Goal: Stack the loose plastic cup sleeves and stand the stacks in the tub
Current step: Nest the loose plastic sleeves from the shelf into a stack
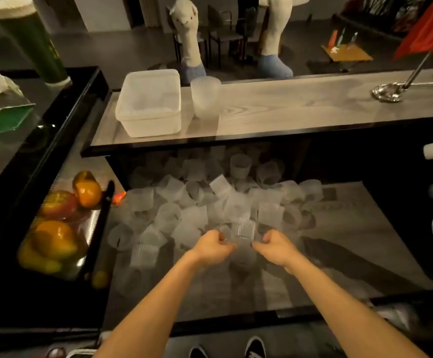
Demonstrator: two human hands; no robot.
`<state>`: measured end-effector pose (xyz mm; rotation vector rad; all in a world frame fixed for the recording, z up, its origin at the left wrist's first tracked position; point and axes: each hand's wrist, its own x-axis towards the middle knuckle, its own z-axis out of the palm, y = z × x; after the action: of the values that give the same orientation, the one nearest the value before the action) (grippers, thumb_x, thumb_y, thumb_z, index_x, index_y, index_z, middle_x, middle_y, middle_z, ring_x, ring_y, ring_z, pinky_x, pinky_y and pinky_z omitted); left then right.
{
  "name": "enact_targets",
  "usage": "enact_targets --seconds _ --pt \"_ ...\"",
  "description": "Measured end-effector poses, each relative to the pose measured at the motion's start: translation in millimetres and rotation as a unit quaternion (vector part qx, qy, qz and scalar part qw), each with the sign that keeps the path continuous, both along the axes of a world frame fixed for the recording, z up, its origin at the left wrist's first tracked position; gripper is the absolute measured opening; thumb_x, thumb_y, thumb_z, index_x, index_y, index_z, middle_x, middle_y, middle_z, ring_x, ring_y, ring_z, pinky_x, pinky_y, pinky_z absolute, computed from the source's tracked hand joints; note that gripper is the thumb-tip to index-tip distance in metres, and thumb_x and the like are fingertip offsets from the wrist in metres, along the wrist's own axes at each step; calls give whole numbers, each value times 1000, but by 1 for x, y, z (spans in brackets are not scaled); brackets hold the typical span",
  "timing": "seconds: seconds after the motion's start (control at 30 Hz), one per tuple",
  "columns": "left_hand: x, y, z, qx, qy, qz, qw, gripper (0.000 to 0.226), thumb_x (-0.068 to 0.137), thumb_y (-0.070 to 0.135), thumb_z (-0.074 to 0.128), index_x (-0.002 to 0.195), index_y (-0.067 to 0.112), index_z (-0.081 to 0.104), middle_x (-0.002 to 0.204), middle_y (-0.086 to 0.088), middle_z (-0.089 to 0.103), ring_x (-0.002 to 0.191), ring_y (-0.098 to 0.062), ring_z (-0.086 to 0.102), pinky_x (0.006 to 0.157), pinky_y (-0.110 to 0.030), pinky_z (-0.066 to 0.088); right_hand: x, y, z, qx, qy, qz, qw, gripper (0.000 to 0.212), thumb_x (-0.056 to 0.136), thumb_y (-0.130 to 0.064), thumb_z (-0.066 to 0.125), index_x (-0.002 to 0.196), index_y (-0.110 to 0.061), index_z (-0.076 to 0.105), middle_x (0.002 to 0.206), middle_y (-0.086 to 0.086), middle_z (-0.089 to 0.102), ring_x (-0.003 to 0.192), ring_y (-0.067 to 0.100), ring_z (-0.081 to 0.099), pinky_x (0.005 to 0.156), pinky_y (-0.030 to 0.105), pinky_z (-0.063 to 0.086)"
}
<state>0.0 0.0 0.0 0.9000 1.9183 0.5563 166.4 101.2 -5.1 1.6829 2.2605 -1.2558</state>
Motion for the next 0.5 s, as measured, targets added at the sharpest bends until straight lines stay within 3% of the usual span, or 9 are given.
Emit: enact_targets --seconds 0.07,0.13,0.23,0.37,0.5 --pt "8 1 -8 5 -10 34 999 22 94 30 67 82 26 49 97 -1 66 97 -20 66 89 -37 55 -2 -6 -7 -27 40 -46 998 31 92 -39 67 97 -10 59 97 12 65 85 21 56 75 35 44" --pt "15 0 -15 19 -42 72 996 19 94 28 68 104 16 56 99 3 63 96 -14 63 80 -27 54 -3 -12 -12 -30 73 -77 994 27 92 -37 68 101 -14 57 105 9 67 96 23 61 87 38 49" --pt "21 -1 -23 19 -51 94 994 58 94 34 68 140 7 46 121 -2 62 107 -15 60 86 -24 46 -1 -14 -17 -51 103 -96 989 29 92 -33 71 108 -16 55 109 7 65 103 23 62 92 39 51" --pt "21 -5 -30 34 -51 116 991 57 93 33 69 139 6 48 114 1 60 106 -14 61 91 -27 51 6 -12 -17 -127 139 -84 979 56 87 -26 77 135 -11 51 122 5 60 113 19 59 97 32 50" --pt "23 -8 -33 56 -55 119 990 50 94 26 70 136 7 52 120 0 60 110 -13 60 87 -23 48 12 -12 -21 -94 134 -62 984 57 83 -19 81 132 -14 54 118 2 62 110 17 61 96 33 53"
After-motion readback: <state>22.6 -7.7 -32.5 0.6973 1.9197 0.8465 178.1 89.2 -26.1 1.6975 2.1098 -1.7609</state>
